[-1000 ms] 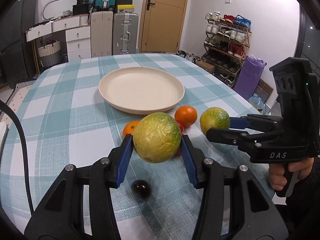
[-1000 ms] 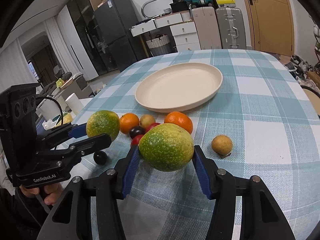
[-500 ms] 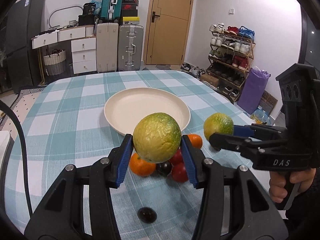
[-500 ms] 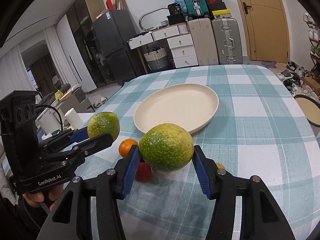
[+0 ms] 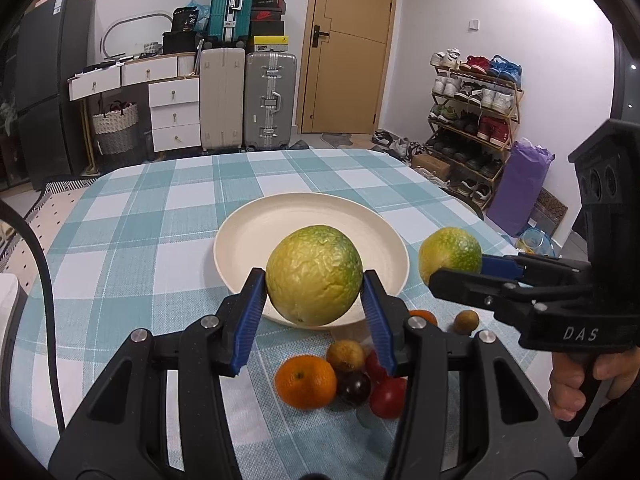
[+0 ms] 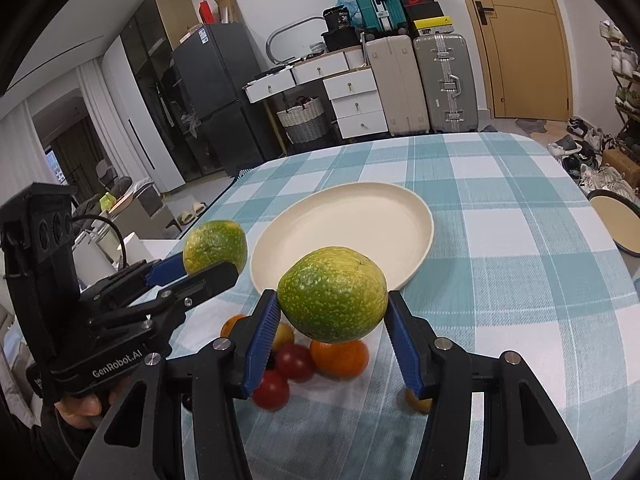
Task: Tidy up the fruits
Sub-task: 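Carry both citrus fruits onto the cream plate and open both grippers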
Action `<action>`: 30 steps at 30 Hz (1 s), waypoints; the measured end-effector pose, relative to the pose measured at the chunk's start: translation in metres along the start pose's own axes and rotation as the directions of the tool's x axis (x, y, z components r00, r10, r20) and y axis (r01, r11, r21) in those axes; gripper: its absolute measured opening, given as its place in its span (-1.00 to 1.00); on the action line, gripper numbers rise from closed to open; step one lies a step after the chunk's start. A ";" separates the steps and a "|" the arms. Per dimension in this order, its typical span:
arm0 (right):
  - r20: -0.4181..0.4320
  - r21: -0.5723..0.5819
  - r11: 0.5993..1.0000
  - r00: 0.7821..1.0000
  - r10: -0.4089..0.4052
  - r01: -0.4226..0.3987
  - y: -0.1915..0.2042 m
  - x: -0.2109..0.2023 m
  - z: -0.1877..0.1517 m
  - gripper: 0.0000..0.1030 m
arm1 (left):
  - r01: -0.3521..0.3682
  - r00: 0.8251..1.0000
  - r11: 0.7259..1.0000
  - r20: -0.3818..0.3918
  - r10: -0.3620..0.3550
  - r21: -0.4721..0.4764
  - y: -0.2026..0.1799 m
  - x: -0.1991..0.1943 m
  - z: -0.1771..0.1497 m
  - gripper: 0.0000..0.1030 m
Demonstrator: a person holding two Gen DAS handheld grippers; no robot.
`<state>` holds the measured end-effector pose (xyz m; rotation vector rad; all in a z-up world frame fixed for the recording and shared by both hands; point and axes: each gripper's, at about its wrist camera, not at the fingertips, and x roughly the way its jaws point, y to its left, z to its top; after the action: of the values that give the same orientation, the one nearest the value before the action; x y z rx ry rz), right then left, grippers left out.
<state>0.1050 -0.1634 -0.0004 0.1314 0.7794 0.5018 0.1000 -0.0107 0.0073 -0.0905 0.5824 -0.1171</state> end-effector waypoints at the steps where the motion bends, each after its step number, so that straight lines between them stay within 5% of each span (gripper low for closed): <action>1: -0.001 0.002 1.000 1.000 -0.005 0.005 -0.001 0.003 0.003 0.07 | -0.005 1.000 1.000 -0.003 0.005 0.000 0.001 0.004 0.001 -0.11; 30: -0.094 -0.005 0.998 0.993 -0.065 0.064 -0.009 0.065 0.019 0.07 | -0.054 0.993 0.998 -0.110 0.052 -0.021 0.016 0.061 -0.004 -0.11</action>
<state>0.1610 -0.1390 -0.0312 0.0807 0.8723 0.4499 0.1494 -0.0033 -0.0311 -0.0923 0.6954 -0.0637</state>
